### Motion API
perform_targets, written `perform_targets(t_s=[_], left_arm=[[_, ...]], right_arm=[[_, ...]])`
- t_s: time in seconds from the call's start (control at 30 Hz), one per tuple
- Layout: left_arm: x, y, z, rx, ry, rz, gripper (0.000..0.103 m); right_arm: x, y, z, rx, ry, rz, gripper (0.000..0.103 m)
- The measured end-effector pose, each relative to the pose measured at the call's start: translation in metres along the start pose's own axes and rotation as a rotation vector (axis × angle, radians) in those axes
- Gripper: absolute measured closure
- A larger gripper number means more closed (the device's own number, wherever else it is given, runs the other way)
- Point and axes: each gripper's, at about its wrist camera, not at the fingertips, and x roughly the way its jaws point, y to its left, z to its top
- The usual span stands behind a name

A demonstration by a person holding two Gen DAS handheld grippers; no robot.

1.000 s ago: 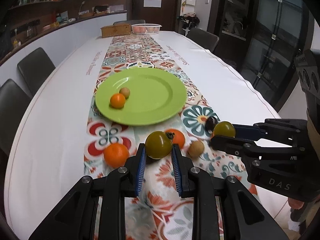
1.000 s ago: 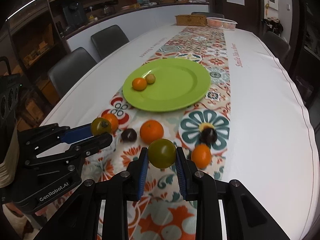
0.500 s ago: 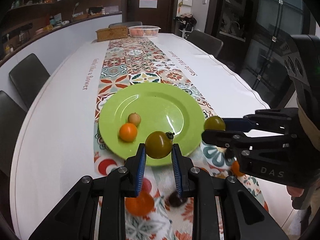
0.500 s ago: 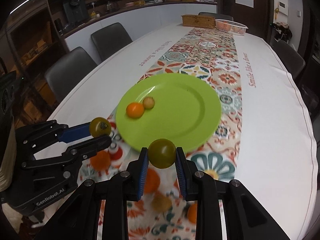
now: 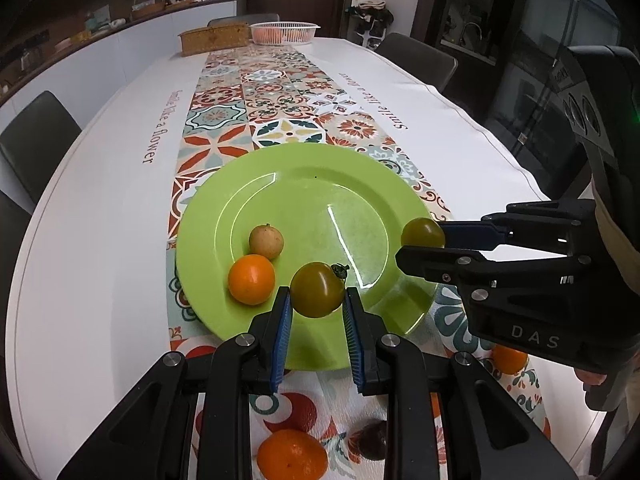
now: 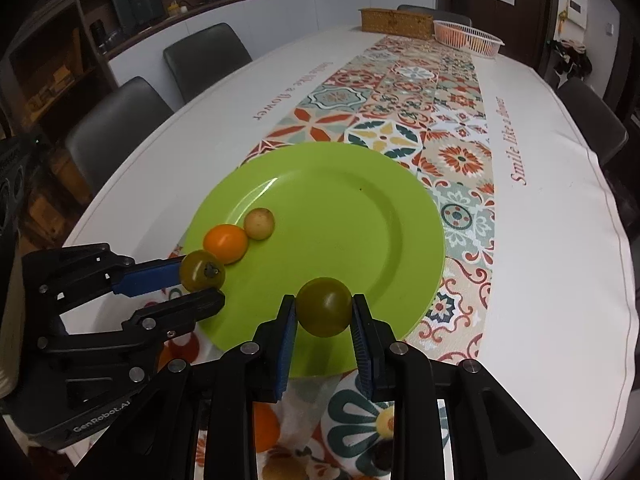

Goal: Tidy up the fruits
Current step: 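Carry both green tomatoes onto the green plate and open both tools, then lift both tools away from the plate back toward the remaining fruits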

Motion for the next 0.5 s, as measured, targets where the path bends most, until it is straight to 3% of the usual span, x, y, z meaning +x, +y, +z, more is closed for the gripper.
perform_targets(t_s=[0.13, 0.27, 0.33, 0.5], left_arm=[[0.001, -0.001, 0.002, 0.004, -0.002, 0.009, 0.076], [-0.002, 0.000, 0.001, -0.001, -0.011, 0.026, 0.069], [-0.006, 0.003, 0.000, -0.021, -0.016, 0.032, 0.068], [-0.022, 0.003, -0.006, -0.041, -0.038, 0.064, 0.068]], right_arm=[[0.002, -0.002, 0.000, 0.006, -0.004, 0.004, 0.075], [-0.001, -0.004, -0.001, 0.020, -0.018, 0.000, 0.070], [-0.005, -0.005, -0.001, 0.018, -0.032, -0.009, 0.066], [-0.023, -0.002, -0.010, 0.015, -0.064, -0.043, 0.066]])
